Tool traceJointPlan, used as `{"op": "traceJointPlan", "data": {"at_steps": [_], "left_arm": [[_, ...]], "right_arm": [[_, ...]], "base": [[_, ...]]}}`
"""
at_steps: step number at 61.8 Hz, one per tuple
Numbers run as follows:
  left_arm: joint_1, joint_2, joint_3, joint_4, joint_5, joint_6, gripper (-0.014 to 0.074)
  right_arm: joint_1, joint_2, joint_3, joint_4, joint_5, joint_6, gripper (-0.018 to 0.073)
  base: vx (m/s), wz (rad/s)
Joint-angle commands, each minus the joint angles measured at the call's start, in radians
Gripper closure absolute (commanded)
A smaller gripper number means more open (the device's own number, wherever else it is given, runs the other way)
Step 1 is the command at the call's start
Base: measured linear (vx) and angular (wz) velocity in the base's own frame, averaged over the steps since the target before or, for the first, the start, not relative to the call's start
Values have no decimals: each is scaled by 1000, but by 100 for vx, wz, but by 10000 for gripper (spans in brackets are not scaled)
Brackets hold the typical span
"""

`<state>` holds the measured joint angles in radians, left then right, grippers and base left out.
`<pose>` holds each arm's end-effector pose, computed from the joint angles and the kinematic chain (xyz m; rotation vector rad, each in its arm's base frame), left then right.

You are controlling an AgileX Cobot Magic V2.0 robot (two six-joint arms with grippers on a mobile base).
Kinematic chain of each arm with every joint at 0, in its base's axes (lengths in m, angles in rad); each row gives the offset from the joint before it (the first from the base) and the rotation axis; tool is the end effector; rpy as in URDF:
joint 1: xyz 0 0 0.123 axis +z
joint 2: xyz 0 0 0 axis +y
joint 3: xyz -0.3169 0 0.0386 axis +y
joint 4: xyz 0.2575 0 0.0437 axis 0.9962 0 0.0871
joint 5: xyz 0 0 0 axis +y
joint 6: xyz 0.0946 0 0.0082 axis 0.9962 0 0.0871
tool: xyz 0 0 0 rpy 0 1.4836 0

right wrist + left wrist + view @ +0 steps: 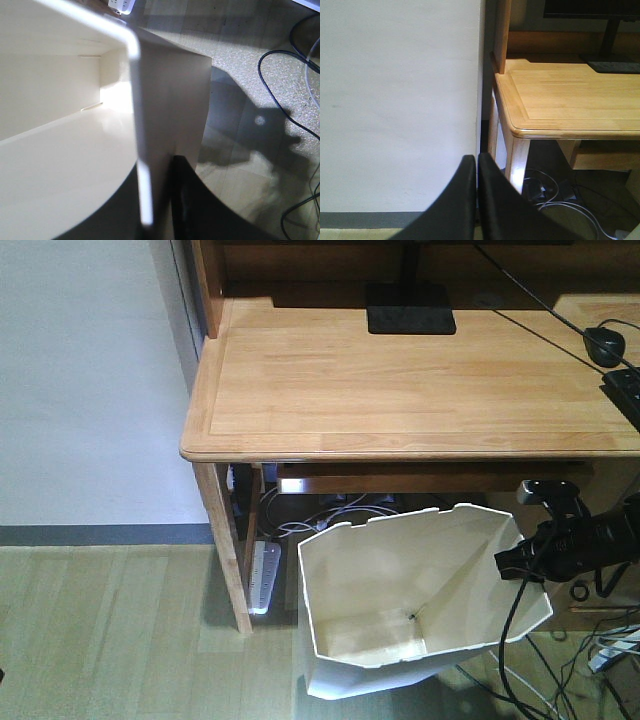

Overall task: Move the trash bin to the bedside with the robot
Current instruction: 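Hold the bin with the right gripper while the base turns toward the bed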

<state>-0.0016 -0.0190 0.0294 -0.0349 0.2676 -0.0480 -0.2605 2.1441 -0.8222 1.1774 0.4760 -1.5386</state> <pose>0.0336 -0.0009 0.1785 -0.0638 1.7608 -0.0687 0.3217 -0.0441 0.0443 -0.2472 2.8099 0.5269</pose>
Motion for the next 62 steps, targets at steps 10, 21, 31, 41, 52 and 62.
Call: {"op": "traceJointPlan", "data": {"at_steps": [10, 21, 31, 41, 52, 62], "left_arm": [[-6, -10, 28, -9, -74, -8, 602], [-6, -10, 28, -9, -74, -8, 602], [-6, -10, 28, -9, -74, -8, 602], [-6, -10, 28, -9, -74, -8, 602], [-6, -10, 28, -9, -74, -8, 602], [-6, -10, 28, -9, -74, -8, 602]], "right_arm": [[-4, -65, -15, 66, 170, 14, 566], [-4, -65, -15, 66, 170, 14, 566], [-4, -65, -15, 66, 170, 14, 566], [-4, -65, -15, 66, 170, 14, 566], [-4, -65, -15, 66, 170, 14, 566], [-4, -65, -15, 66, 170, 14, 566]], "base": [[-1, 4], [-4, 10], [-8, 20], [-10, 33], [-11, 47], [-12, 58]]}}
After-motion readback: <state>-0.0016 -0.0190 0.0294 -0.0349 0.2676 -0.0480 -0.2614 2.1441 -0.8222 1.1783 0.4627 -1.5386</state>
